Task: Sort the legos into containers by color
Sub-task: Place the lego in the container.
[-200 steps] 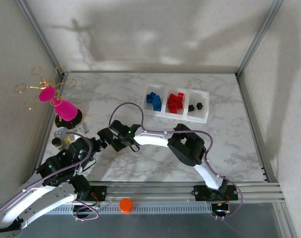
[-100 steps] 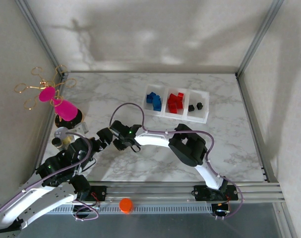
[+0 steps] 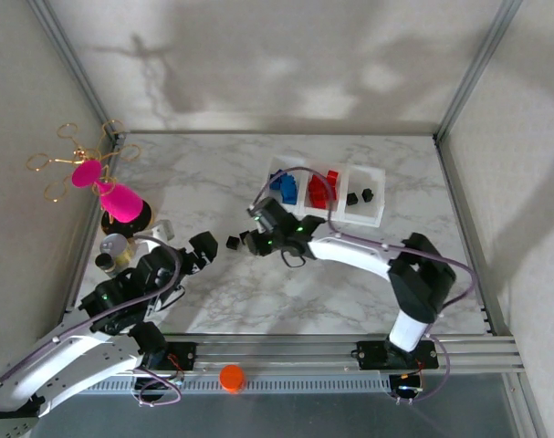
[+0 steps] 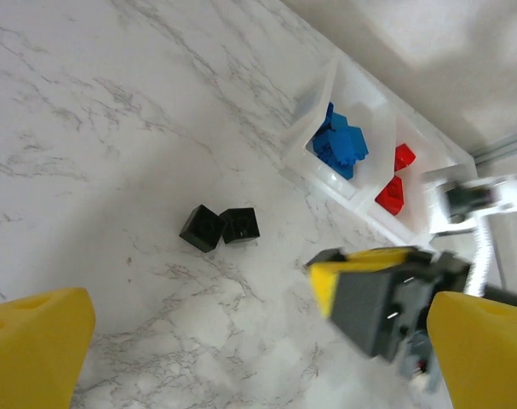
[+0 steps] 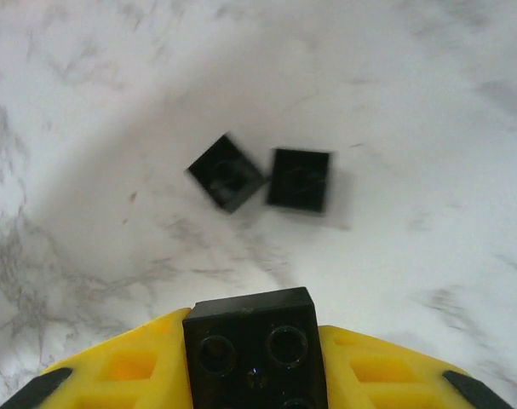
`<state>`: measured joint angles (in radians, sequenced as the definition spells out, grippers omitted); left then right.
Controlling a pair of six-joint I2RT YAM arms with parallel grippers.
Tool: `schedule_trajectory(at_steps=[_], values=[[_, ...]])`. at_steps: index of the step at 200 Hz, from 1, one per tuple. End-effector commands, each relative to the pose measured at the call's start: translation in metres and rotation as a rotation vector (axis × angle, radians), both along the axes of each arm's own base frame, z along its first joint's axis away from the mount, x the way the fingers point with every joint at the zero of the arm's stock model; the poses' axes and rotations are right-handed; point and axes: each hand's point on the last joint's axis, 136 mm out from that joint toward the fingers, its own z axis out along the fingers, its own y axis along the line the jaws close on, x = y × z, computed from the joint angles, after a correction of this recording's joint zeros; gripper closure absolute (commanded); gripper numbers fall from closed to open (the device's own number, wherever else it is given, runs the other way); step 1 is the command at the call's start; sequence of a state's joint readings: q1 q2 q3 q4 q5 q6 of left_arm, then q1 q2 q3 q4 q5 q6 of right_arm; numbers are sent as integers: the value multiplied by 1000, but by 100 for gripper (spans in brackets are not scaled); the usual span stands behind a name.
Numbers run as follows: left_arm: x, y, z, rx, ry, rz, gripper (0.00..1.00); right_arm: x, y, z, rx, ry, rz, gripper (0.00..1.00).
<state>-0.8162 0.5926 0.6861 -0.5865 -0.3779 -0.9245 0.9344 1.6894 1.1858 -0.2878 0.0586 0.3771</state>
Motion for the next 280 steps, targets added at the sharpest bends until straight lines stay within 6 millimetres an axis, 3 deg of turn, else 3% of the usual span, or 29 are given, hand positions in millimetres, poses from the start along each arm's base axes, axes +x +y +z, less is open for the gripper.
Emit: schedule_trajectory(at_steps=[1, 67, 86, 109, 150, 183, 198, 240, 280], values=[[10, -16, 17, -28, -42, -42, 0, 24, -46, 13, 33, -12, -144, 75], [35, -63, 12, -59, -47, -137, 0, 109, -207, 35, -35, -122, -606, 75], [41, -72, 10, -66, -52, -147, 0, 130, -245, 35, -53, -139, -708, 74], [49, -77, 10, -44, -57, -145, 0, 153, -272, 28, -82, -140, -766, 74], [58, -94, 8, -30, -46, -185, 0, 190, -296, 12, -127, -141, -822, 72], [60, -96, 6, -17, -45, -188, 0, 214, -301, 4, -151, -136, -831, 67], [60, -96, 7, -17, -45, -190, 0, 220, -300, 2, -159, -131, -830, 60], [58, -89, 10, -11, -56, -170, 0, 219, -290, 20, -103, -145, -795, 48], [55, -84, 15, -16, -63, -161, 1, 199, -273, 39, -46, -149, -754, 45]])
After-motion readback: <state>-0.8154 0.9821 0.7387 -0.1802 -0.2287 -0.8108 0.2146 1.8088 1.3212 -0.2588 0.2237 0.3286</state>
